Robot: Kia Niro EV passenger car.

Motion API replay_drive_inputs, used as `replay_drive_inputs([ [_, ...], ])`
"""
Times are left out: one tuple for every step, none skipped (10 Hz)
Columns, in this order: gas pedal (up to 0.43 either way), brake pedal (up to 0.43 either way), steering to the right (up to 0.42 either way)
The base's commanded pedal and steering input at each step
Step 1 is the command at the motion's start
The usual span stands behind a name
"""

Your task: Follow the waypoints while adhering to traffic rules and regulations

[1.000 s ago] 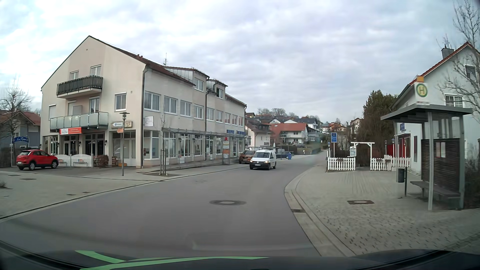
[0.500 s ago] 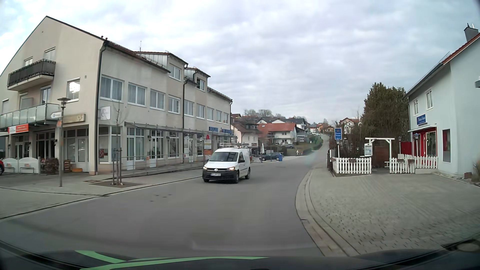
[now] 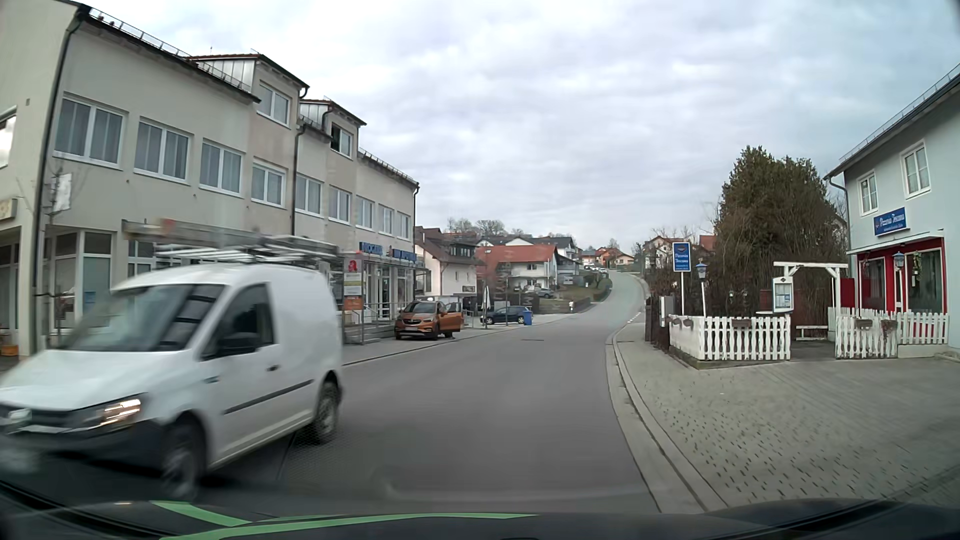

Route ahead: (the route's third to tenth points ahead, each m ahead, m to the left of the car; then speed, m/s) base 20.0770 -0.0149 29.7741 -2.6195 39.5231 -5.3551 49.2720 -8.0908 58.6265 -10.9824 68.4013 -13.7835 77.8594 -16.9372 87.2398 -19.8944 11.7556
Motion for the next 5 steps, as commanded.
replay_drive_inputs([
  [0.047,0.0,0.054],
  [0.047,0.0,0.053],
  [0.059,0.0,0.051],
  [0.059,0.0,0.049],
  [0.059,0.0,0.048],
])
